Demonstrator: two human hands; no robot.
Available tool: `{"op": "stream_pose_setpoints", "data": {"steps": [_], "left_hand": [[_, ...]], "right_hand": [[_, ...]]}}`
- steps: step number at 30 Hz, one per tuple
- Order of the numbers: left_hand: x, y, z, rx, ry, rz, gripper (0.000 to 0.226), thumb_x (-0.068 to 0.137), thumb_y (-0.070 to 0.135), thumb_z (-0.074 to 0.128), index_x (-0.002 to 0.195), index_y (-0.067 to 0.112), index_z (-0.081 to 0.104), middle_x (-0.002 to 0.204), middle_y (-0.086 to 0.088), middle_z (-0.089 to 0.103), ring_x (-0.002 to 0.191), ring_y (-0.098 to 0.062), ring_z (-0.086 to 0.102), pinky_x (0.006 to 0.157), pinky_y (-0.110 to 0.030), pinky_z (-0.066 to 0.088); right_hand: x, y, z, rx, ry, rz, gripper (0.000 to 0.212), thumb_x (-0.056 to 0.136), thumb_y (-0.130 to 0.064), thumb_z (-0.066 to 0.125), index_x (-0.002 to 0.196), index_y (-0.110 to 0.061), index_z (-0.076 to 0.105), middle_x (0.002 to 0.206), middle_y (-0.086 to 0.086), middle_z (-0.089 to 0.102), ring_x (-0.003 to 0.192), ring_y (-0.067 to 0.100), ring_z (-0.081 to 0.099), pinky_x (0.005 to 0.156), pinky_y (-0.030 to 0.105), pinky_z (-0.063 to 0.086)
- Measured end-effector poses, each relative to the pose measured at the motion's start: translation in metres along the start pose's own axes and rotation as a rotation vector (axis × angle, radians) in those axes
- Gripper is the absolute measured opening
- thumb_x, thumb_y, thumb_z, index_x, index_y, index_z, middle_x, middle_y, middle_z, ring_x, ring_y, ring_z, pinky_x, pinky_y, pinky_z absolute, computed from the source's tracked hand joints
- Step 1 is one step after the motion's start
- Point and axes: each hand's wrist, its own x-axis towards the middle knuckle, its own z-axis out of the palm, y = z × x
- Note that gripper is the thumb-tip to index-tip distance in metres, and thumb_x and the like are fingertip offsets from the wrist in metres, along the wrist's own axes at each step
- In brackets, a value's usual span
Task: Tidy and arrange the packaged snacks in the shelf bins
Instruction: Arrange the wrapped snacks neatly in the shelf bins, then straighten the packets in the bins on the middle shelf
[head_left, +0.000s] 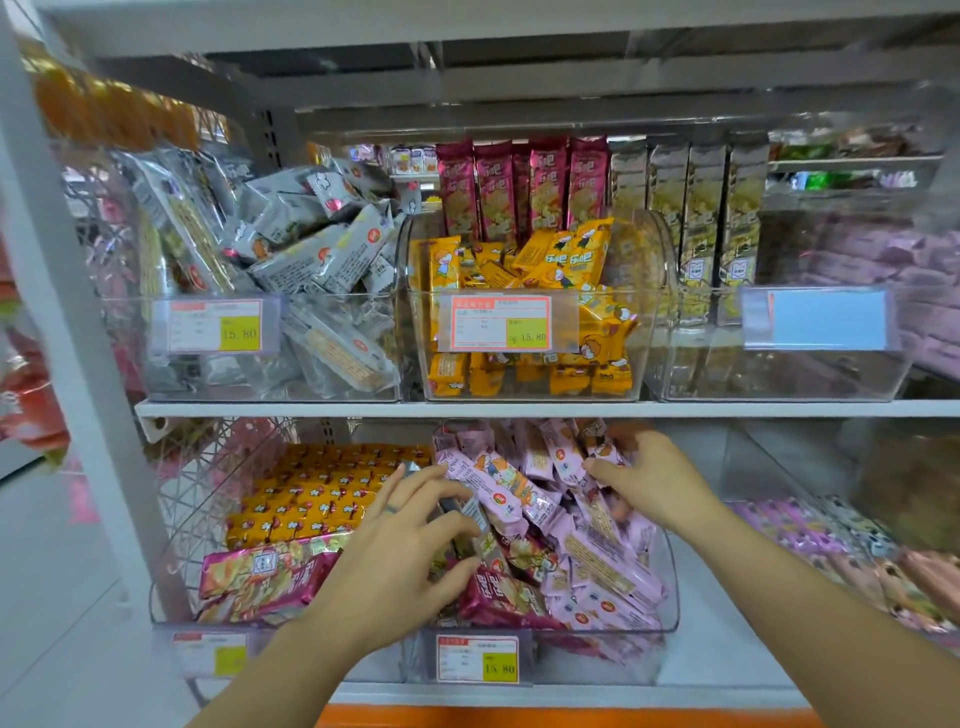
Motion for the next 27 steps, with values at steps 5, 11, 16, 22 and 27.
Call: {"op": "stream_pose_setpoints", "data": {"steps": [5, 11, 16, 22, 27], "left_hand": [[-0.004, -0.005, -0.001, -0.060, 0.021, -0.019, 0.020, 0.086, 0.048, 0.051, 0.099, 0.037, 0.061, 0.123, 0.016, 0.051, 0.132, -0.011, 0.038, 0.114, -0.045, 0.023], [-0.014, -0.015, -0.015, -0.104, 0.110, -0.149, 0.036, 0.088, 0.045, 0.046, 0.120, 0.032, 0.051, 0.128, 0.014, 0.044, 0.121, -0.008, 0.043, 0.105, -0.030, 0.035], [-0.013, -0.019, -0.023, -0.198, 0.016, -0.329, 0.060, 0.086, 0.053, 0.057, 0.140, 0.035, 0.036, 0.143, 0.022, 0.027, 0.131, -0.004, 0.036, 0.105, -0.030, 0.036], [0.012, -0.032, -0.026, -0.334, -0.302, -0.372, 0.085, 0.079, 0.049, 0.070, 0.146, 0.039, 0.019, 0.153, 0.008, 0.026, 0.137, -0.009, 0.030, 0.111, -0.027, 0.029], [0.021, -0.042, -0.025, -0.361, -0.404, -0.417, 0.084, 0.075, 0.044, 0.077, 0.144, 0.035, 0.029, 0.133, 0.007, 0.028, 0.118, -0.008, 0.040, 0.096, -0.014, 0.030]], "right_hand": [[-0.008, 0.004, -0.006, 0.017, 0.019, -0.031, 0.040, 0.086, -0.027, 0.065, 0.123, -0.018, 0.052, 0.113, -0.005, 0.060, 0.040, 0.012, 0.061, 0.051, 0.023, 0.045], [-0.041, -0.003, -0.003, -0.086, 0.093, -0.198, 0.036, 0.088, -0.024, 0.064, 0.123, -0.019, 0.058, 0.127, -0.006, 0.056, 0.116, 0.009, 0.051, 0.085, 0.008, 0.029], [-0.062, -0.038, 0.029, -0.167, -0.148, -0.422, 0.036, 0.091, -0.032, 0.059, 0.126, -0.029, 0.055, 0.115, -0.017, 0.055, 0.092, -0.007, 0.050, 0.089, 0.012, 0.039], [-0.048, -0.081, 0.069, -0.296, -0.250, -0.477, 0.063, 0.087, -0.036, 0.063, 0.143, -0.029, 0.035, 0.141, -0.007, 0.044, 0.132, 0.015, 0.034, 0.108, 0.035, 0.033], [-0.032, -0.082, 0.083, -0.400, -0.248, -0.390, 0.060, 0.087, -0.025, 0.063, 0.141, -0.029, 0.038, 0.132, 0.009, 0.051, 0.123, 0.024, 0.045, 0.098, 0.039, 0.044]]}}
